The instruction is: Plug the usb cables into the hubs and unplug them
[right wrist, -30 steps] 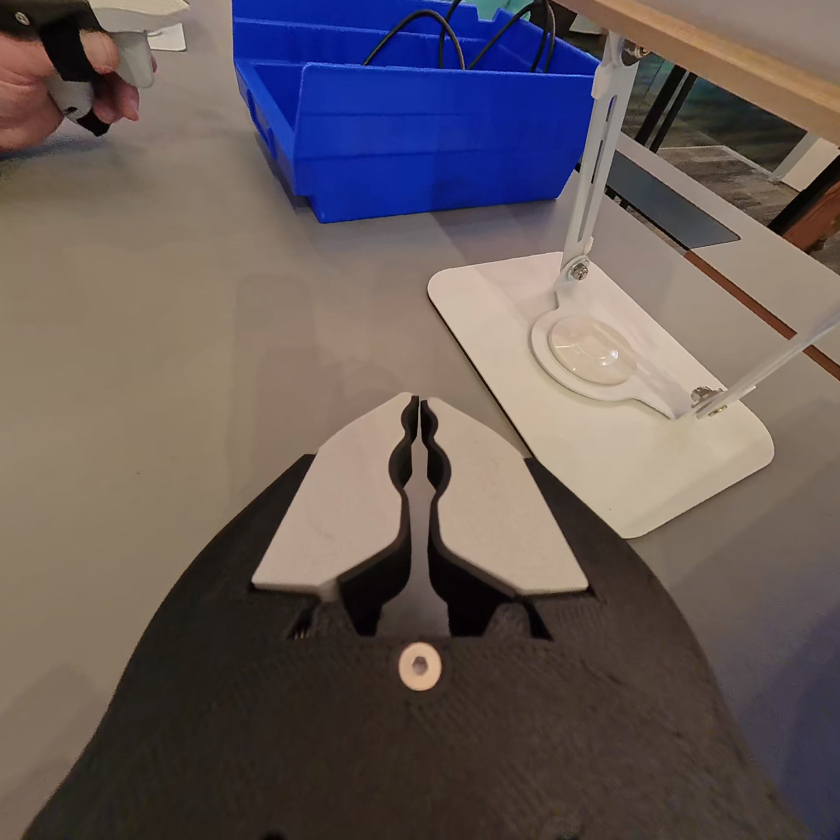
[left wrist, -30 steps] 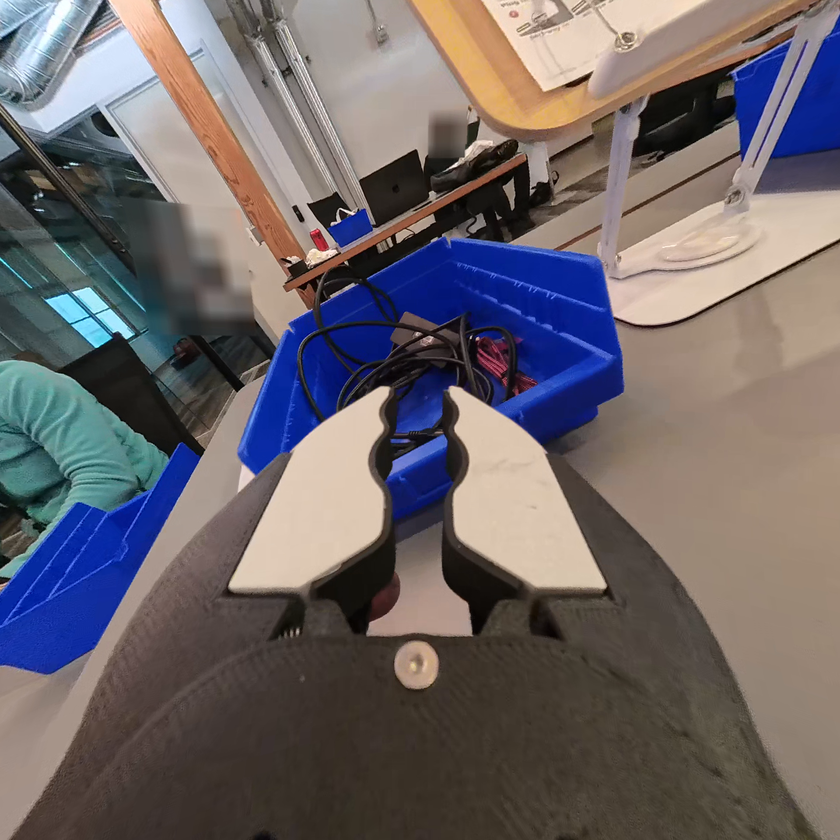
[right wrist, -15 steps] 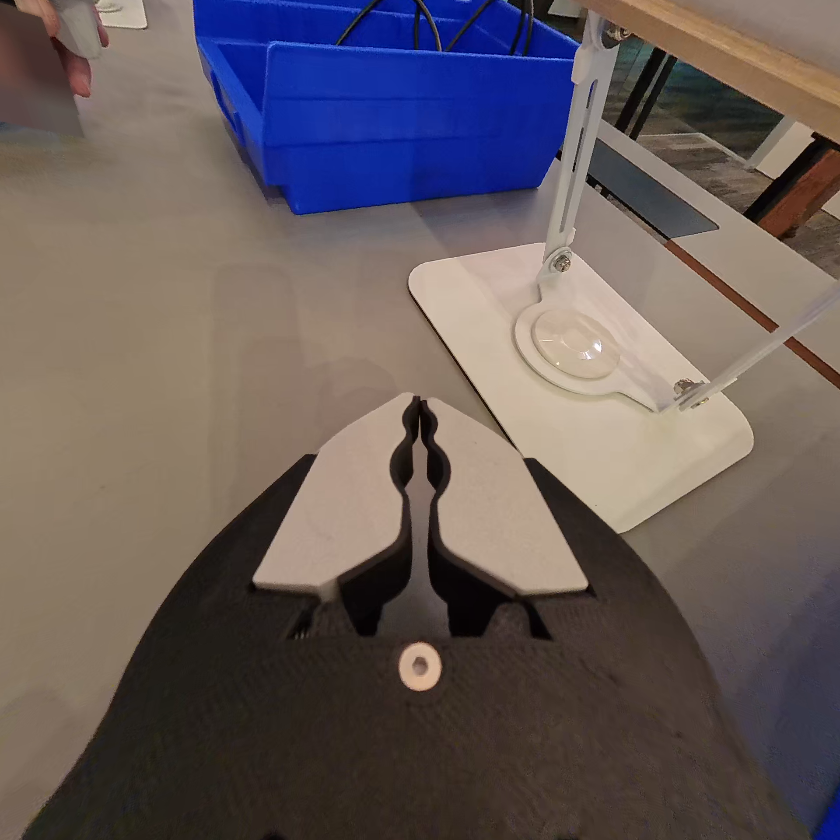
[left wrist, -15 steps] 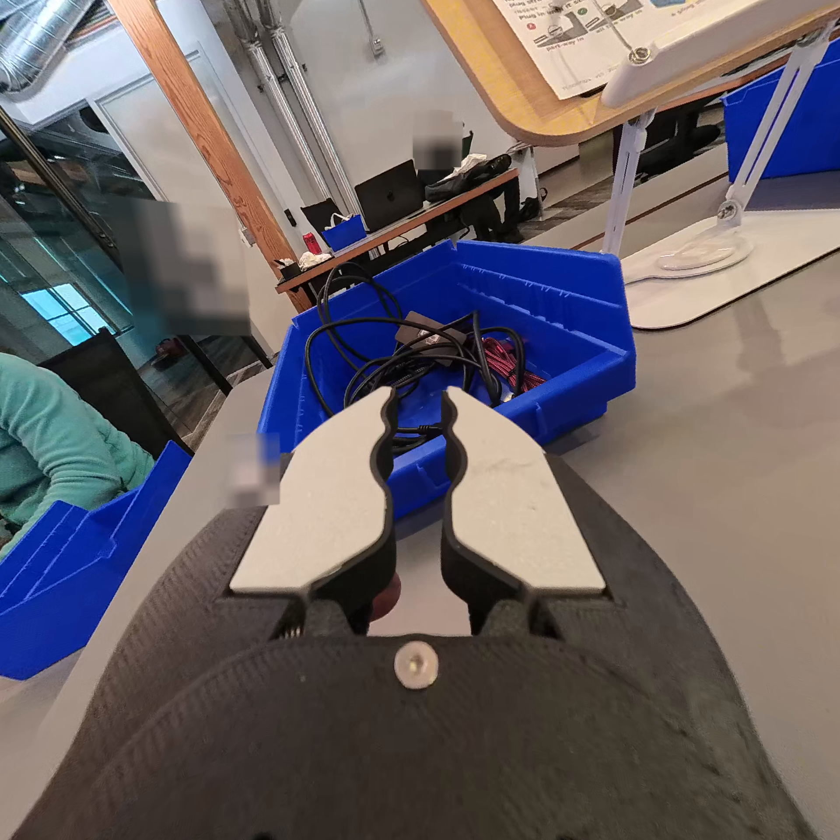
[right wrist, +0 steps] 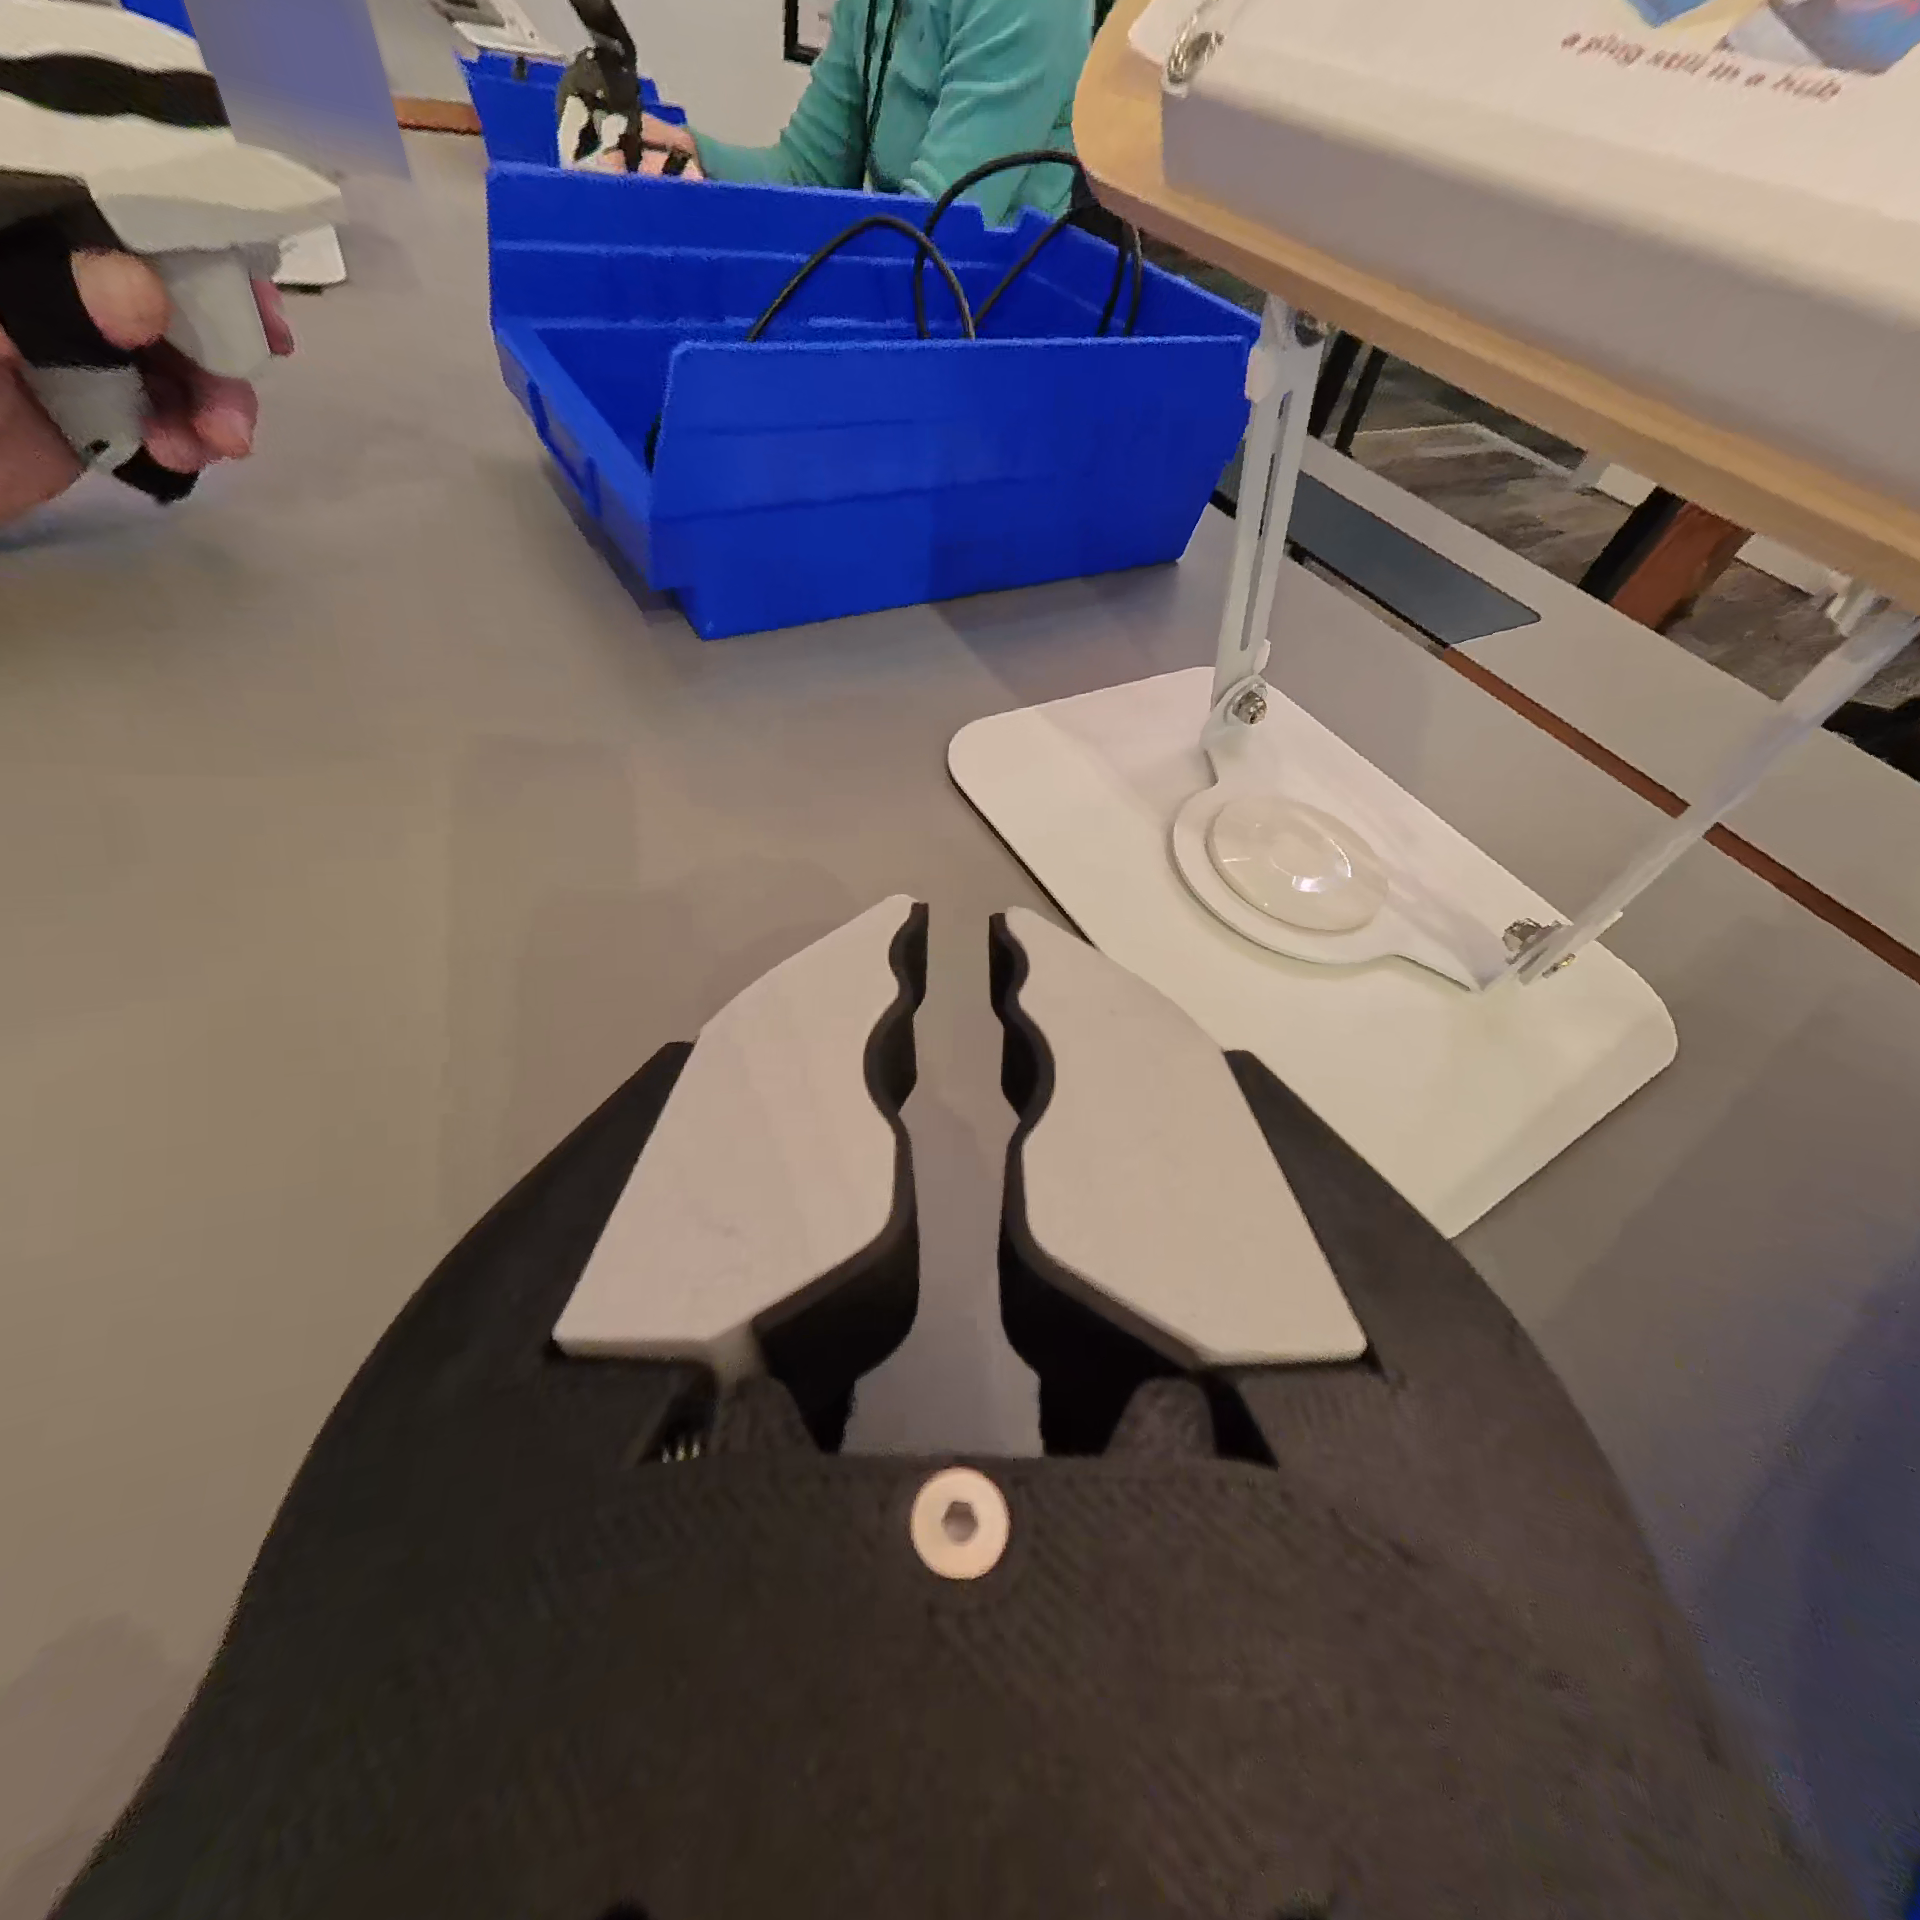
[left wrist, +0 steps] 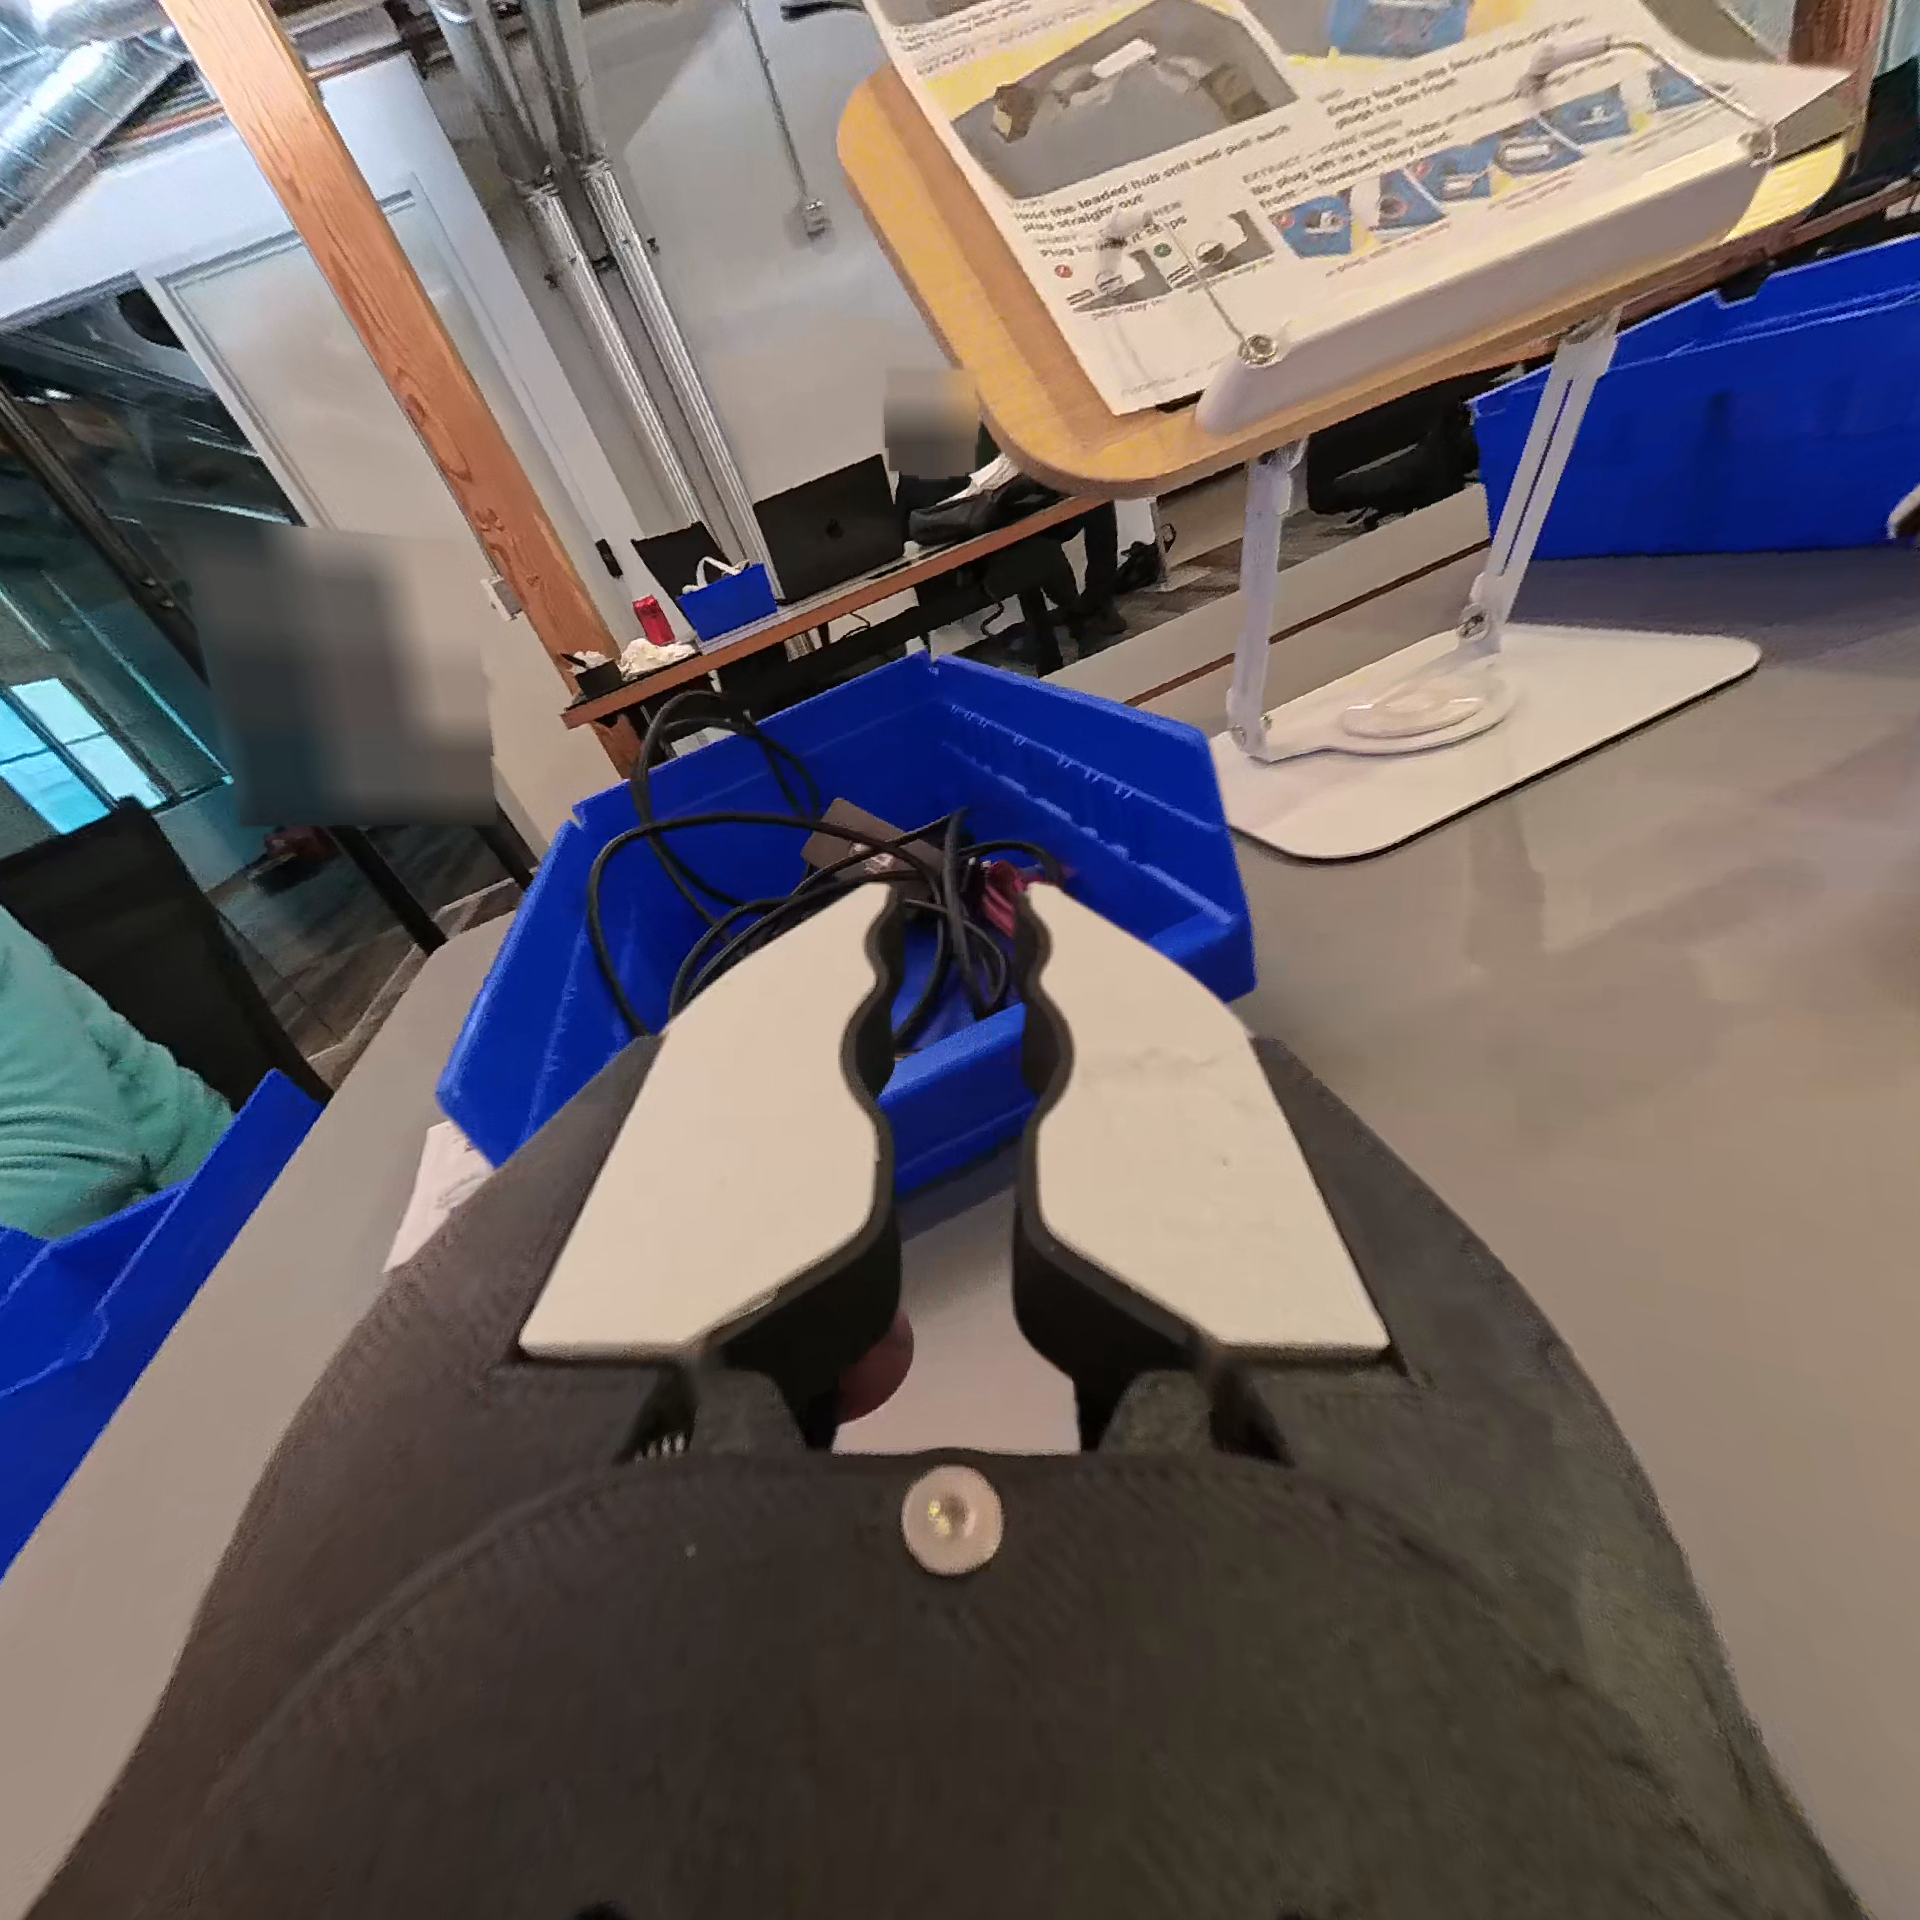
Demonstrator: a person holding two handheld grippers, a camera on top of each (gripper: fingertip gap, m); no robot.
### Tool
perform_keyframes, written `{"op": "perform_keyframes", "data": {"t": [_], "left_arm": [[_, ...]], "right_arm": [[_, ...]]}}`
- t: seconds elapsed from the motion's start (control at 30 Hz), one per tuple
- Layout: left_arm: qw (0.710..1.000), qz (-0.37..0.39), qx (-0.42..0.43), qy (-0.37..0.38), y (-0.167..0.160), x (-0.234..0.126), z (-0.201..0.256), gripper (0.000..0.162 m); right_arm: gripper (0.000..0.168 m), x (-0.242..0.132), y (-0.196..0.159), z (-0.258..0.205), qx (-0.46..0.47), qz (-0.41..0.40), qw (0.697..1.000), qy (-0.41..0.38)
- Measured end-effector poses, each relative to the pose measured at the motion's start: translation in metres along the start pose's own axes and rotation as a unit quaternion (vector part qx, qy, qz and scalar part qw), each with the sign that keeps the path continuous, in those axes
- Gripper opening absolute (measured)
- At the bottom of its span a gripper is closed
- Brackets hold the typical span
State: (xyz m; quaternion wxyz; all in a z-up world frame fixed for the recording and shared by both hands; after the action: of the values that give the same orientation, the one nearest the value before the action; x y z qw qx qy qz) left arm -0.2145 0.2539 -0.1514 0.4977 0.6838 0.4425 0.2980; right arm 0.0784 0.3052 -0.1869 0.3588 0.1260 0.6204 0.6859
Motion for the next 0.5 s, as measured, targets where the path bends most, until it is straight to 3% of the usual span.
{"op": "perform_keyframes", "data": {"t": [0.2, 0.4, 0.5], "left_arm": [[0.999, 0.000, 0.001, -0.032, 0.013, 0.022, 0.047, 0.040], [0.998, 0.028, 0.026, -0.040, 0.040, 0.044, 0.076, 0.051], [0.999, 0.027, 0.005, -0.043, 0.048, 0.057, 0.082, 0.054]], "right_arm": [[0.042, 0.000, 0.008, -0.007, -0.006, -0.012, 0.997, -0.070], [0.095, -0.002, 0.025, -0.004, 0.039, 0.028, 0.990, -0.131], [0.100, -0.002, 0.023, -0.006, 0.039, 0.018, 0.988, -0.148]]}}
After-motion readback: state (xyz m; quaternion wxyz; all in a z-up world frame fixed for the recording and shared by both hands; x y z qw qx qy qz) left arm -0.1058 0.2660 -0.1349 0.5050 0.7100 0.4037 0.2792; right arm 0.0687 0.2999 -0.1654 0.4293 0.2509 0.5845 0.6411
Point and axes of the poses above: each gripper's, where its closed fingertips meet, x out along the fingers, y out of its top, z = x × y across the jaws, the point moved 1 cm from there along -x, back along the fingers, and after that the axes turned 10 degrees about -y, right-handed, at the moved point
